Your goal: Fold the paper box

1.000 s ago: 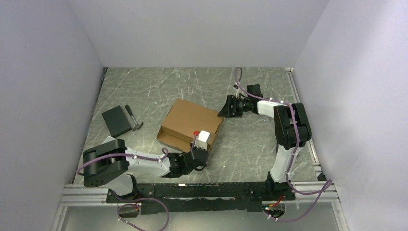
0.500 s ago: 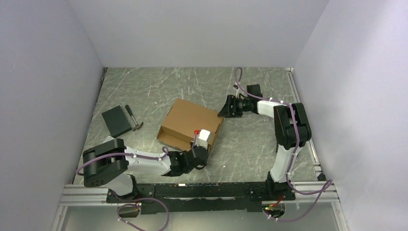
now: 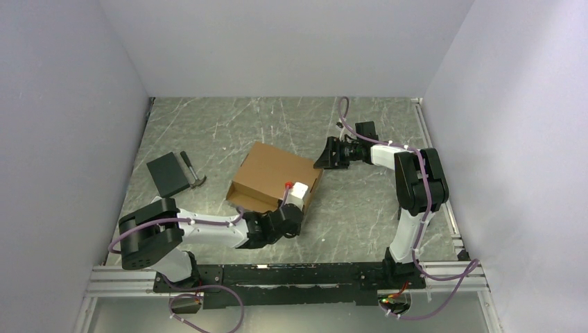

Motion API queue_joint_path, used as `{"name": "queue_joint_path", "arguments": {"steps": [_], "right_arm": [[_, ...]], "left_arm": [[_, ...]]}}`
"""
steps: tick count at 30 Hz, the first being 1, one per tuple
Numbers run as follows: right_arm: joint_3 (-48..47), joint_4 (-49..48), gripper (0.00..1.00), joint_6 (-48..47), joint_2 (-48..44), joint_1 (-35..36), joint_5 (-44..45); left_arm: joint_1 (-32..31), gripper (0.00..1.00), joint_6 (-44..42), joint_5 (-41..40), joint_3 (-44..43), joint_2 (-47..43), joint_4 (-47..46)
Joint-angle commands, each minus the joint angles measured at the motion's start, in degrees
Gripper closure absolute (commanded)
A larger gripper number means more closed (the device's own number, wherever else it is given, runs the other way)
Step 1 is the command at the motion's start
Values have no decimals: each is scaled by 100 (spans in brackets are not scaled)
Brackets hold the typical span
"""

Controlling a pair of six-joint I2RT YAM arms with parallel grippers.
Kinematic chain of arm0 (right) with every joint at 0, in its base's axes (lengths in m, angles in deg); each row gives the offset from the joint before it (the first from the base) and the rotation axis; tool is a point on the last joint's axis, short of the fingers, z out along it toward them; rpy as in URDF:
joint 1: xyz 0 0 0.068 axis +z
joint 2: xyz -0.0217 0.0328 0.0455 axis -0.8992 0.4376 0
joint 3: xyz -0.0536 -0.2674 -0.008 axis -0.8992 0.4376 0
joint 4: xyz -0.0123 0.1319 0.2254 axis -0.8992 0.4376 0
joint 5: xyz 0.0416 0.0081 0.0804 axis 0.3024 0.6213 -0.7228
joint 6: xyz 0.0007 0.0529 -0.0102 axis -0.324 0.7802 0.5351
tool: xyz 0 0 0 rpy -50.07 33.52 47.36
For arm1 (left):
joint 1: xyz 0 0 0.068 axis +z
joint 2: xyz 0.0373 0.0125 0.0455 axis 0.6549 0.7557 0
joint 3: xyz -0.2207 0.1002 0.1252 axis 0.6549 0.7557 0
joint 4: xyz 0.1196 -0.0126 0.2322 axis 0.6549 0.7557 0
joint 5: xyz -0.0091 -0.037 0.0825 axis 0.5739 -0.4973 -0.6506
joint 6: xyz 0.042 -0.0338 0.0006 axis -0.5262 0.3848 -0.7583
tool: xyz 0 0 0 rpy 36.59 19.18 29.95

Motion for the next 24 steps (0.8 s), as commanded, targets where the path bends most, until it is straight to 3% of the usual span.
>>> {"name": "queue_joint_path", "arguments": {"steps": [1, 16, 24], "right_arm": [[-82, 190, 32, -234, 176, 90, 472], [-96, 236, 32, -290, 208, 154, 470], [-126, 262, 32, -305, 245, 154, 462]], "left_arm": [[133, 100, -203, 38, -366, -49, -53], [844, 99, -230, 1287, -1329, 319, 842], [882, 67, 9, 1585, -1244, -126, 1305]]}}
